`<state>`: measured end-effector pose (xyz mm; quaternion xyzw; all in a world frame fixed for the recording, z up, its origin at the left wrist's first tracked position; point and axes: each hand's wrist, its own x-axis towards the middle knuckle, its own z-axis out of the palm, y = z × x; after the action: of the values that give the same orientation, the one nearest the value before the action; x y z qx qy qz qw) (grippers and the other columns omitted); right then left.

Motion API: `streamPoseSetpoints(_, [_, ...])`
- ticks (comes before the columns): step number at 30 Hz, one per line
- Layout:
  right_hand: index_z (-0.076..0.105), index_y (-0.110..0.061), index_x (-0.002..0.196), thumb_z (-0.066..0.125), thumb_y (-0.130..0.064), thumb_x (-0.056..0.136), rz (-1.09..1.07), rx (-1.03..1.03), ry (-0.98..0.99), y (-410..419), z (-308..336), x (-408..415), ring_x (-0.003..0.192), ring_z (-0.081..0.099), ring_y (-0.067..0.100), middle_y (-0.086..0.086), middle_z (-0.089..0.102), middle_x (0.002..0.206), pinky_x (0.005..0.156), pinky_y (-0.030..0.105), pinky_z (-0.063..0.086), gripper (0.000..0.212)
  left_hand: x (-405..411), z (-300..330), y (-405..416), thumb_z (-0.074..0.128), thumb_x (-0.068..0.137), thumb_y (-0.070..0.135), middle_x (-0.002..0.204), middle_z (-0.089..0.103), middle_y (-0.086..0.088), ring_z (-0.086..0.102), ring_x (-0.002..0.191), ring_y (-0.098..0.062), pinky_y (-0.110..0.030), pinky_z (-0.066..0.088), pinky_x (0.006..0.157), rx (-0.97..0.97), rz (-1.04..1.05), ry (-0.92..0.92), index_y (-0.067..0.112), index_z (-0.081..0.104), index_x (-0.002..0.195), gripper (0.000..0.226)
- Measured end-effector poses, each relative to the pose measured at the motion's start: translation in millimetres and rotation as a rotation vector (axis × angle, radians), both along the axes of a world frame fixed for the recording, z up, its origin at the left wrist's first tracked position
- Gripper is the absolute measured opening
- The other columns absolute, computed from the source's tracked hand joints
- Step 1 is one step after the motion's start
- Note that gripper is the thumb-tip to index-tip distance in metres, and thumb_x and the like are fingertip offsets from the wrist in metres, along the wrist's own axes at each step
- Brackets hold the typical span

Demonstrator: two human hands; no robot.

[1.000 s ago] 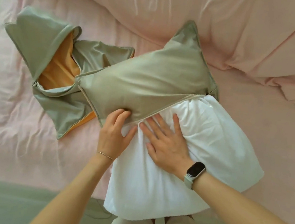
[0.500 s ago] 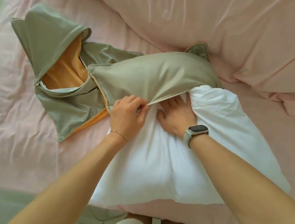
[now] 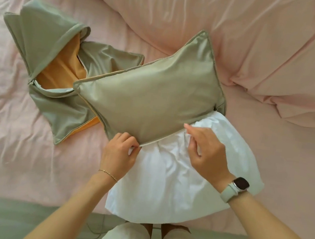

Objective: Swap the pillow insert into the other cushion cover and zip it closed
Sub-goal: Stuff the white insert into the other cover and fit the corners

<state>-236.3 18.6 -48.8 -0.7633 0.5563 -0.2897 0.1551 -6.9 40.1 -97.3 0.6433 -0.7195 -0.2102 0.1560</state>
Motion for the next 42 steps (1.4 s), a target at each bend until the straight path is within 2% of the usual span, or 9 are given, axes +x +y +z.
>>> streamPoseSetpoints(4, [0.052, -0.008, 0.127, 0.046, -0.032, 0.085, -0.276, 0.142, 0.106, -63, -4, -4, 0.103, 0.045, 0.025, 0.015, 0.054, 0.114, 0.087, 0.033, 0.037, 0.049, 4, 0, 6, 0.057, 0.076, 0.022, 0.063, 0.052, 0.004, 0.045, 0.061, -0.015, -0.018, 0.028, 0.05, 0.026, -0.066, 0.007, 0.014, 0.056, 0.061, 0.017])
streamPoseSetpoints(9, [0.049, -0.002, 0.129, 0.034, -0.045, 0.087, -0.208, 0.403, 0.059, -51, -37, -12, 0.123, 0.041, 0.031, 0.015, 0.049, 0.13, 0.106, 0.032, 0.028, 0.062, 4, 11, 4, 0.045, 0.078, 0.032, 0.069, 0.054, 0.004, 0.051, 0.064, -0.018, -0.02, 0.029, 0.053, 0.017, -0.028, -0.064, 0.015, 0.055, 0.069, 0.022])
streamPoseSetpoints(16, [0.061, -0.008, 0.101, 0.047, -0.035, 0.085, -0.291, 0.211, 0.035, -27, -39, -18, 0.096, 0.049, 0.019, 0.007, 0.062, 0.099, 0.082, 0.032, 0.038, 0.035, -58, 52, -61, 0.056, 0.084, 0.025, 0.112, 0.061, -0.01, 0.048, 0.108, -0.026, -0.04, 0.035, 0.093, -0.412, -0.044, -0.005, 0.016, 0.063, 0.103, 0.022])
streamPoseSetpoints(21, [0.044, -0.017, 0.104, 0.05, -0.036, 0.083, -0.263, 0.134, 0.015, -11, -41, -18, 0.095, 0.044, 0.021, 0.01, 0.058, 0.1, 0.082, 0.032, 0.035, 0.028, -73, 54, -130, 0.041, 0.067, 0.08, 0.154, 0.018, -0.006, 0.01, 0.142, -0.029, -0.056, 0.0, 0.111, 0.139, -0.026, -0.26, 0.034, 0.019, 0.145, 0.093])
streamPoseSetpoints(23, [0.043, -0.019, 0.108, 0.051, -0.041, 0.082, -0.271, 0.144, 0.068, -6, -45, -29, 0.099, 0.044, 0.021, 0.009, 0.057, 0.104, 0.085, 0.036, 0.037, 0.035, -62, 47, -123, 0.037, 0.053, 0.091, 0.151, 0.021, -0.002, 0.016, 0.139, -0.026, -0.051, 0.007, 0.111, 0.242, -0.015, -0.304, 0.037, 0.01, 0.145, 0.11])
streamPoseSetpoints(29, [0.014, -0.018, 0.148, 0.061, -0.065, 0.068, -0.421, 0.562, -0.009, -32, -42, -39, 0.134, 0.026, 0.026, 0.013, 0.028, 0.146, 0.109, 0.043, 0.026, 0.104, -24, 45, -97, 0.068, 0.052, 0.073, 0.142, 0.038, -0.008, 0.033, 0.131, -0.03, -0.048, 0.027, 0.103, 0.394, 0.239, -0.221, 0.029, 0.003, 0.147, 0.123])
streamPoseSetpoints(32, [-0.006, -0.024, 0.148, 0.059, -0.069, 0.07, -0.388, 0.783, 0.032, -46, -39, -37, 0.14, 0.02, 0.02, 0.0, 0.014, 0.155, 0.109, 0.047, 0.024, 0.111, -25, 40, -112, 0.073, 0.055, 0.066, 0.127, 0.053, -0.013, 0.044, 0.121, -0.034, -0.045, 0.031, 0.097, 0.421, 0.326, -0.224, 0.015, 0.032, 0.135, 0.104])
streamPoseSetpoints(36, [0.026, -0.015, 0.143, 0.057, -0.064, 0.077, -0.439, 0.777, 0.059, -45, -30, -27, 0.13, 0.036, 0.026, 0.007, 0.04, 0.143, 0.103, 0.04, 0.028, 0.087, -52, 30, -119, 0.067, 0.072, 0.056, 0.103, 0.063, -0.018, 0.054, 0.1, -0.036, -0.041, 0.031, 0.085, 0.2, 0.315, -0.262, 0.008, 0.051, 0.105, 0.061])
streamPoseSetpoints(42, [0.061, -0.006, 0.095, 0.067, -0.054, 0.075, -0.618, 0.398, 0.122, -33, 3, -25, 0.084, 0.062, 0.038, 0.018, 0.069, 0.086, 0.063, 0.034, 0.038, 0.053, -78, 56, -131, 0.068, 0.075, 0.05, 0.092, 0.065, -0.022, 0.053, 0.089, -0.039, -0.039, 0.033, 0.081, -0.022, 0.388, -0.121, 0.003, 0.056, 0.096, 0.053])
